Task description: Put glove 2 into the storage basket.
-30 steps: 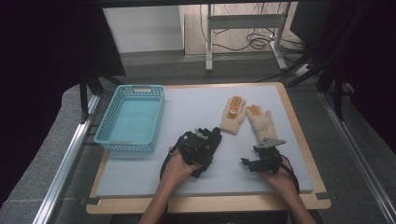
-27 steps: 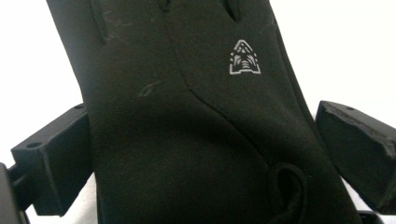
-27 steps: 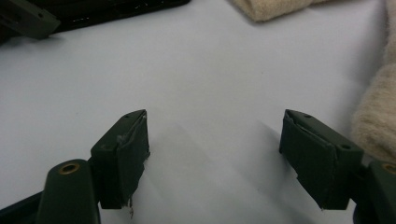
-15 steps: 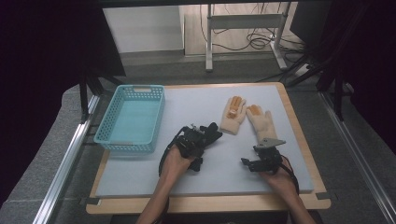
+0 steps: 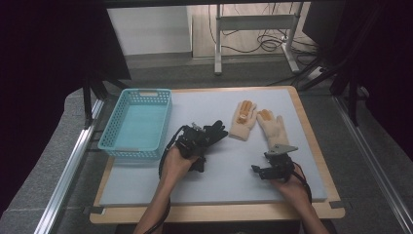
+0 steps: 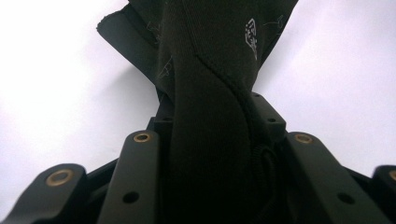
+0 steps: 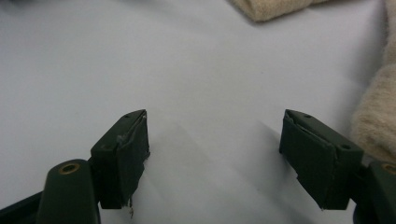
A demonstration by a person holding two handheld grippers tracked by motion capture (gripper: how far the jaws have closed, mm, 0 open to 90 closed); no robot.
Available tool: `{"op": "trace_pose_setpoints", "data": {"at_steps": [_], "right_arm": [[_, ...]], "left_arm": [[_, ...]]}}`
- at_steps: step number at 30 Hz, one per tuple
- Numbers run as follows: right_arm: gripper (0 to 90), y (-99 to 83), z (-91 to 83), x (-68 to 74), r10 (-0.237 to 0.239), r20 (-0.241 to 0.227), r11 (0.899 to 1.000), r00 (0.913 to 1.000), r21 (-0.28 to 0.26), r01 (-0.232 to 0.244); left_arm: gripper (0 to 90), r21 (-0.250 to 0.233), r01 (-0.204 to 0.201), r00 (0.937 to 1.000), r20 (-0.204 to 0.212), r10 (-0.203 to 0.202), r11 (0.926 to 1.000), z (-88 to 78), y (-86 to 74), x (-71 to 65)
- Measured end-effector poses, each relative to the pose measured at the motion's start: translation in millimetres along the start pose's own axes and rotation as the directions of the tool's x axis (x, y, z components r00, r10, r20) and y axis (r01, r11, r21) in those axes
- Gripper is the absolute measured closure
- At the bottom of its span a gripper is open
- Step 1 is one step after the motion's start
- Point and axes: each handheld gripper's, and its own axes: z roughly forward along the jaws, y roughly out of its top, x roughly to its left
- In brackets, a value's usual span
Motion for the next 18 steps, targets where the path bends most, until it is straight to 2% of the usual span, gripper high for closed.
{"op": "trace_pose_setpoints", "data": {"at_steps": [8,9,13,18], "right_arm": [[23.7,0.0,-0.1,0.1,0.0,0.001,1.0,1.0,0.001,0.0],[23.7,0.0,-0.1,0.1,0.0,0.001,1.0,1.0,0.001,0.0],[23.7,0.0,-0.2,0.2,0.0,0.001,1.0,1.0,0.001,0.0],[23.7,0.0,-0.1,0.1,-0.001,0.001,1.0,1.0,0.0,0.001]], "left_arm": [[62.3,-0.03,-0.009,0.9997,-0.025,0.008,0.9995,-24.4,13.1,11.3],[62.1,-0.033,-0.013,0.9991,-0.04,0.011,0.9994,-32.1,16.2,15.7],[61.4,-0.034,-0.027,0.9971,-0.071,0.025,0.9991,-44.3,20.4,23.6],[61.3,-0.049,0.003,0.9956,-0.093,-0.008,0.9988,-61.2,24.2,40.1]]}}
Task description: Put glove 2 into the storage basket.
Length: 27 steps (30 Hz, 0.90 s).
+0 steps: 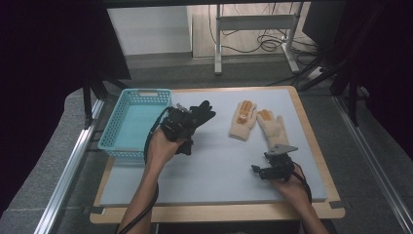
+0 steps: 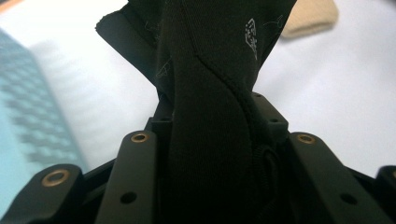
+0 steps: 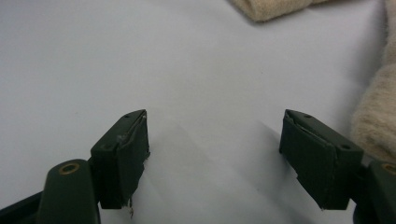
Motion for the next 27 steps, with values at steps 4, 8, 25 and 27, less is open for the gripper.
{"op": "trace_pose_setpoints", "data": {"at_steps": [4,8,25,27], "right_arm": [[23.7,0.0,0.0,0.1,0.0,0.0,1.0,1.0,0.0,0.0],[23.7,0.0,0.0,0.1,0.0,0.001,1.0,1.0,0.0,0.0],[23.7,0.0,0.0,0.1,0.0,0.001,1.0,1.0,-0.001,0.0],[23.7,0.0,0.0,0.1,0.0,0.001,1.0,1.0,-0.001,0.0]], "left_arm": [[61.3,-0.004,0.032,0.9992,-0.023,-0.032,0.9995,-9.8,1.5,16.0],[61.1,-0.005,0.069,0.9963,-0.051,-0.069,0.9976,-17.7,0.7,32.3],[60.6,-0.013,0.218,0.9607,-0.173,-0.217,0.9758,-46.1,-25.7,110.7],[60.6,-0.01,0.239,0.9524,-0.193,-0.236,0.971,-46.5,-30.1,120.3]]}}
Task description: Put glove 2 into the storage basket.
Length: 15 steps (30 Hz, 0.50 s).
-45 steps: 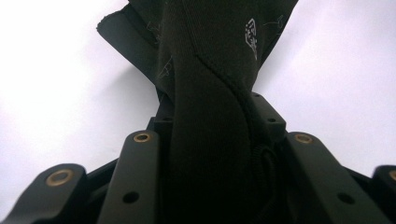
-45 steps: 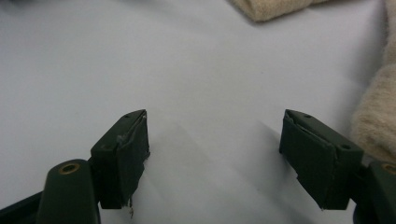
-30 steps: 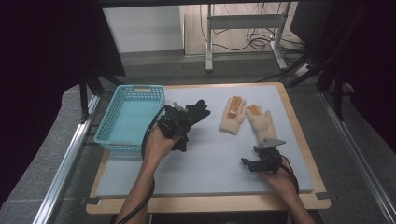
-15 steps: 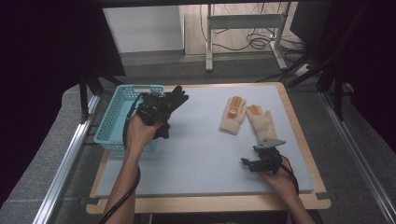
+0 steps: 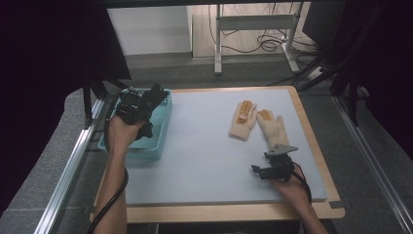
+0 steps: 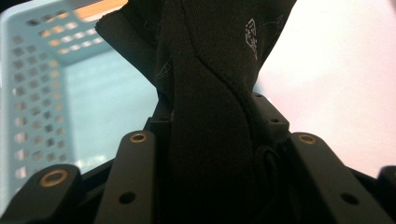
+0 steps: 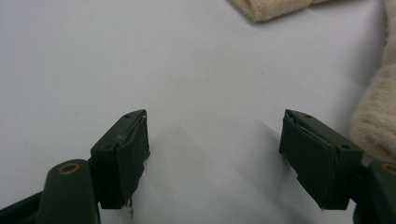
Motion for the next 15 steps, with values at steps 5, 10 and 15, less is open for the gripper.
{"op": "trace_pose_setpoints", "data": {"at_steps": [5,10,15], "right_arm": [[23.7,0.0,0.0,0.0,0.0,0.001,1.0,1.0,0.0,0.0],[23.7,0.0,0.1,0.0,-0.001,0.001,1.0,1.0,-0.001,0.001],[23.7,0.0,0.1,0.1,0.0,0.001,1.0,1.0,-0.001,0.0]], "left_arm": [[60.2,0.024,0.038,0.9986,-0.038,-0.037,0.999,11.2,-6.3,24.0],[59.6,0.067,0.053,0.9973,-0.054,-0.05,0.9964,27.1,-10.8,40.2],[58.8,0.104,0.056,0.9964,-0.07,-0.049,0.993,44.0,-12.6,50.8]]}}
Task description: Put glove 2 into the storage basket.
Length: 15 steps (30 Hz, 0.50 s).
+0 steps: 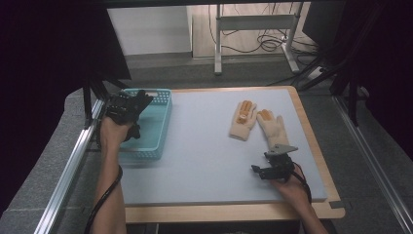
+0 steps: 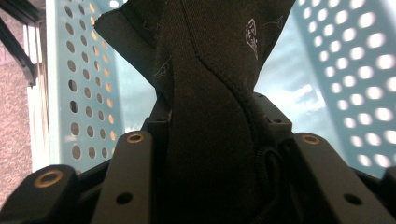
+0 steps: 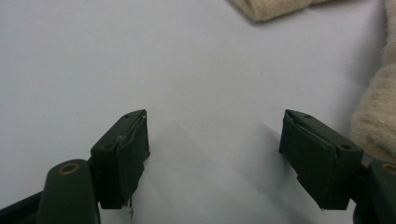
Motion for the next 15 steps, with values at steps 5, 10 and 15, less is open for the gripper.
{"op": "trace_pose_setpoints", "data": {"at_steps": [5,10,15], "right_arm": [[23.7,0.0,0.0,0.0,0.0,0.0,1.0,1.0,0.0,0.0],[23.7,0.0,0.0,0.0,0.0,0.0,1.0,1.0,0.0,0.0],[23.7,0.0,0.0,0.0,0.0,0.0,1.0,1.0,-0.001,0.0]], "left_arm": [[58.5,0.05,0.012,0.9996,-0.024,-0.011,0.9987,13.8,2.0,7.9],[57.5,0.086,0.028,0.9991,-0.033,-0.025,0.9959,28.6,3.3,14.6],[56.1,0.126,0.049,0.9986,-0.024,-0.046,0.9909,45.0,4.0,20.6]]}}
